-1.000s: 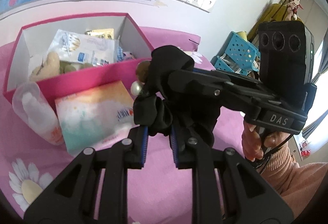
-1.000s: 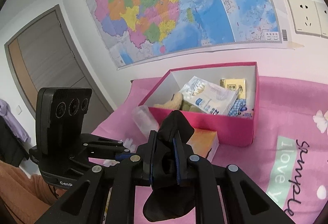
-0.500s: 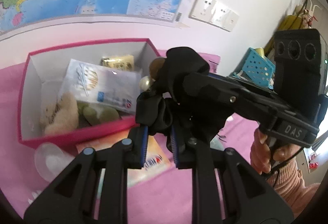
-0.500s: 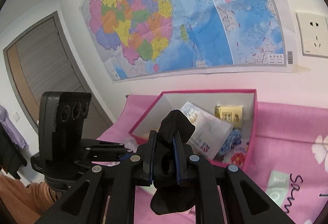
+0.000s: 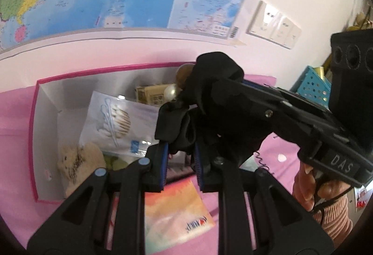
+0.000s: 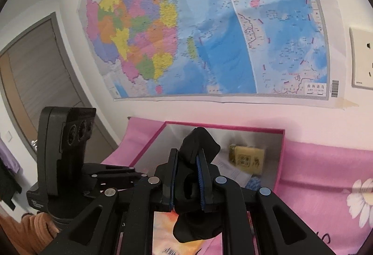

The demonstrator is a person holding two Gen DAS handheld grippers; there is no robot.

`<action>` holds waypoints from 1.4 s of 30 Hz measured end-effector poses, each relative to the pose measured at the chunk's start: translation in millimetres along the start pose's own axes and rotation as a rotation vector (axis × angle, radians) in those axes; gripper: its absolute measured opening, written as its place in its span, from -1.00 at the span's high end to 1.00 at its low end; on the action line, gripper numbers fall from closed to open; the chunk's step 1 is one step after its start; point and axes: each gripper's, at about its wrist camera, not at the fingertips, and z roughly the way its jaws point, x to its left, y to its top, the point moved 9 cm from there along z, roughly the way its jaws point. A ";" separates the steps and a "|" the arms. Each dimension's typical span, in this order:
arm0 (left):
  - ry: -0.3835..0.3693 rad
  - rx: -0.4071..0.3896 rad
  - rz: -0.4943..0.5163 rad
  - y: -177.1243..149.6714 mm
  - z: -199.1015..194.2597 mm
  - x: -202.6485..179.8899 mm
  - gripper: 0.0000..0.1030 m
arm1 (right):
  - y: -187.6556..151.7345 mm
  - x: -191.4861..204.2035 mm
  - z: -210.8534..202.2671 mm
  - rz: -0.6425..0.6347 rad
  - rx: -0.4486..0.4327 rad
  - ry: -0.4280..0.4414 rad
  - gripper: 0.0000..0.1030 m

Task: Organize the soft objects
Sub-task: 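Carry the black scrunchie into the pink box and open the right tool, then move the right tool to the white-and-yellow wet-wipes pack and grasp it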

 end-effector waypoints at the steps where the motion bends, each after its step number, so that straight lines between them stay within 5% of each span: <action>1: 0.007 0.003 -0.004 2.0 2.8 1.8 0.58 | 1.8 -3.2 3.4 0.003 0.002 -0.004 0.73; 20: 0.149 0.061 -0.072 2.4 37.8 28.3 0.44 | -3.1 -55.2 53.8 0.024 0.076 -0.158 0.70; 25: 0.187 0.001 -0.055 2.2 17.8 28.8 0.09 | -14.3 -70.8 62.7 -0.027 0.128 -0.295 0.18; 29: 0.150 -0.050 -0.054 1.8 -4.9 23.5 0.09 | -18.7 -76.4 54.9 -0.038 0.143 -0.362 0.06; 34: 0.067 -0.138 -0.006 -9.7 -59.8 13.5 0.08 | -14.6 -60.2 23.3 -0.049 0.074 -0.339 0.04; 42: 0.024 -0.146 0.022 -75.6 -121.0 27.4 -0.01 | -62.6 14.6 -32.8 -0.044 0.082 -0.037 -0.05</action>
